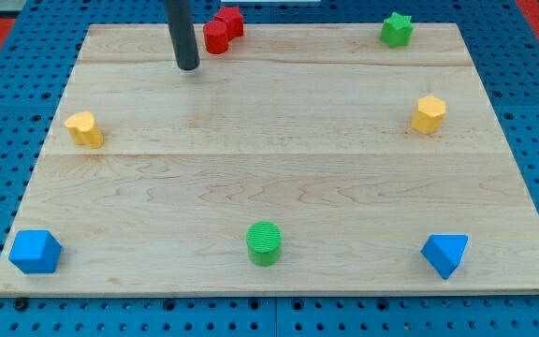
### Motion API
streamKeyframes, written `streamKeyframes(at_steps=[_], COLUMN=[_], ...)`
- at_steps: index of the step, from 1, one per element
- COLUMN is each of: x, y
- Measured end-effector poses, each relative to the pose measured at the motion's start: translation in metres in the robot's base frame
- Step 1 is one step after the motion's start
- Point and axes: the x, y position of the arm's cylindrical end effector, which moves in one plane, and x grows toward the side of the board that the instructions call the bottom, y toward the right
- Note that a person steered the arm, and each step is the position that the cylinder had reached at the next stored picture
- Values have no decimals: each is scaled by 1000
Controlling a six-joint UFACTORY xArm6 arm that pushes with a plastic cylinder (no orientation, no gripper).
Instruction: Make your arm to the left bottom of the green star
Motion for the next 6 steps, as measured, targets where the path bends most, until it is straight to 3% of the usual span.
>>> streamKeyframes(at_steps=[1,3,4,5,6], x=[-3,-1,33,20,-27], y=[107,152,137,211,288])
